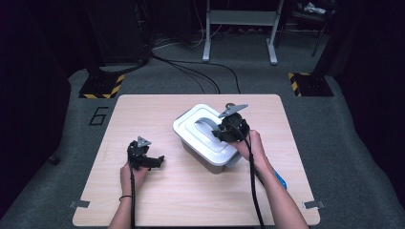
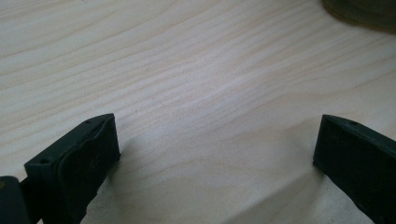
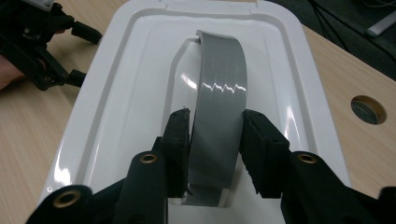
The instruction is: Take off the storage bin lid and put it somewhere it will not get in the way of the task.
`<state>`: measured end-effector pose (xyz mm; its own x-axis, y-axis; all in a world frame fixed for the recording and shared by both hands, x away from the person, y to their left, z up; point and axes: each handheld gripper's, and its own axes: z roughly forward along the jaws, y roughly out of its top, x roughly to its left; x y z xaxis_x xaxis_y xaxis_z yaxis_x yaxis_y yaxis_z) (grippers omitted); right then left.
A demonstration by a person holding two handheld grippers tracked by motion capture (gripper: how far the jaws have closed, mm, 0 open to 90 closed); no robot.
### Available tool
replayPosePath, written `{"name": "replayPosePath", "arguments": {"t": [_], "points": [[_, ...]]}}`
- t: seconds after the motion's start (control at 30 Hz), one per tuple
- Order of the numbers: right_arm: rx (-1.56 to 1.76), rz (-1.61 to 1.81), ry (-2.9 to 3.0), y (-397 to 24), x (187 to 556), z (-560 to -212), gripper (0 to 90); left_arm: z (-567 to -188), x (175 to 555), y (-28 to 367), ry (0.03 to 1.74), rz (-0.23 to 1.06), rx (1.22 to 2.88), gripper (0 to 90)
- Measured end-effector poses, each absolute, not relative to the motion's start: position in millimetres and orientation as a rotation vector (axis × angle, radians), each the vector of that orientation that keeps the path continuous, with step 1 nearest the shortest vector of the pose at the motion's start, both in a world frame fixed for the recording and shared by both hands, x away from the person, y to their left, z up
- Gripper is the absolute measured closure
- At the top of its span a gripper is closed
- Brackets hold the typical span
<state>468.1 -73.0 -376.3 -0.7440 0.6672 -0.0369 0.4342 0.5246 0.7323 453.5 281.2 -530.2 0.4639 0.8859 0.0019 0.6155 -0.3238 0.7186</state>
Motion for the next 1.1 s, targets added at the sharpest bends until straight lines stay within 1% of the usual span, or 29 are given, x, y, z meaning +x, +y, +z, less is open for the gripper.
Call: {"name": "replayPosePath", "arguments": {"t": [0.27, 0.47, 0.53, 0.57, 0.63, 0.83, 0.93, 1.03, 1.1], "points": [[1.055, 1.03, 2.38, -70, 464, -376, 67.0, -530, 454, 281, 1.242, 0.529, 2.058, 0.3], [1.115, 1.025, 2.318, -65, 456, -378, 66.7, -530, 454, 281, 1.242, 0.53, 2.058, 0.4], [1.085, 1.039, 2.336, -66, 458, -378, 64.9, -530, 454, 281, 1.24, 0.53, 2.061, 0.4], [1.072, 1.057, 2.344, -66, 459, -377, 60.2, -530, 454, 281, 1.24, 0.533, 2.057, 0.4], [1.059, 1.096, 2.352, -66, 463, -374, 57.9, -530, 454, 281, 1.238, 0.534, 2.058, 0.5], [1.03, 1.098, 2.38, -53, 478, -361, 54.3, -530, 454, 281, 1.24, 0.532, 2.058, 0.5], [1.031, 1.066, 2.39, -45, 483, -359, 55.9, -530, 454, 281, 1.238, 0.534, 2.058, 0.5], [1.021, 1.027, 2.391, -41, 487, -360, 59.4, -530, 454, 281, 1.238, 0.533, 2.058, 0.5], [1.012, 1.012, 2.385, -41, 488, -361, 65.3, -530, 454, 281, 1.238, 0.533, 2.058, 0.5]]}}
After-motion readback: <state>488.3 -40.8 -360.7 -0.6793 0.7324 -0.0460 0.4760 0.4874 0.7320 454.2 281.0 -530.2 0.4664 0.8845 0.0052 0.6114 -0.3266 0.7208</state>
